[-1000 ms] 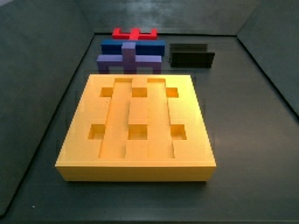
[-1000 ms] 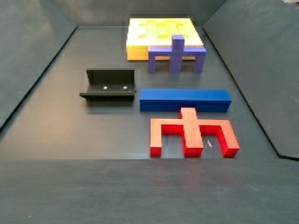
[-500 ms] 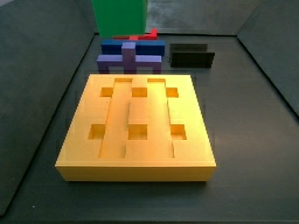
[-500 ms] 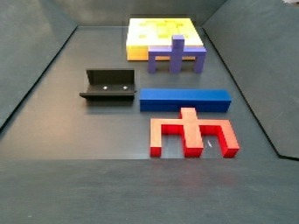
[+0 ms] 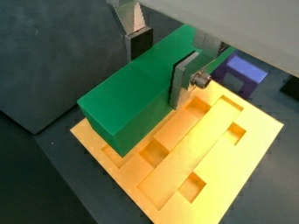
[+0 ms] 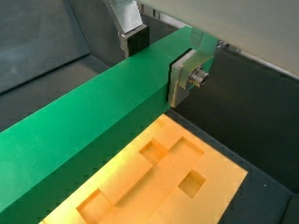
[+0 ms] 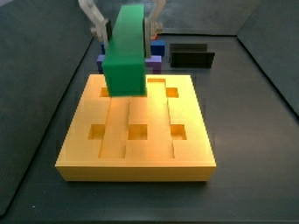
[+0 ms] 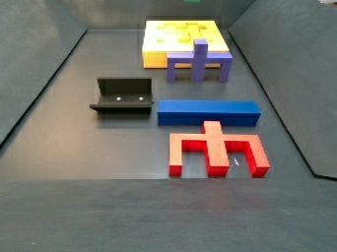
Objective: Pick up the green object. Move up. Move to above the board. Insert the green object.
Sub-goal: Insert the green object.
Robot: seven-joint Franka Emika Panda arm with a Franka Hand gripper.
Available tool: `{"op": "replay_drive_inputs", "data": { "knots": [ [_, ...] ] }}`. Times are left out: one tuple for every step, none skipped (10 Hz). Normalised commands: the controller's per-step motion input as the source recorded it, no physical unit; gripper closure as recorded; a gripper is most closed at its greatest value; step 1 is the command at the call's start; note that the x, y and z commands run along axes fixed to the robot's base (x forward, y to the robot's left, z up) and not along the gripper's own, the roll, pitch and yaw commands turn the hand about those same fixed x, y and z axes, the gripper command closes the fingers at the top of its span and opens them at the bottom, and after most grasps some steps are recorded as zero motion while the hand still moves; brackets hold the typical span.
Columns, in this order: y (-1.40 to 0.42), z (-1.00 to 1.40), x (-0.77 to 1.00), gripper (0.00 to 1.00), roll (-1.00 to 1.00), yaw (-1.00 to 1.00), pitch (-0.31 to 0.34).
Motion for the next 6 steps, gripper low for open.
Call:
{"op": "replay_drive_inputs", "data": {
  "knots": [
    [-0.04,-0.70,-0.13,1.00,0.00,0.00,0.000],
    [-0.11,-0.59,-0.15,1.00,0.13,0.00,0.000],
    [-0.12,-0.56,-0.06,1.00,0.19,0.00,0.011],
    [-0.07,-0.53,-0.06,1.00,0.19,0.00,0.036],
    [-0.03,-0.50,-0.09,1.00,0.15,0.00,0.019],
    [0.00,-0.43,-0.05,1.00,0.10,0.00,0.007]
  ]
}}
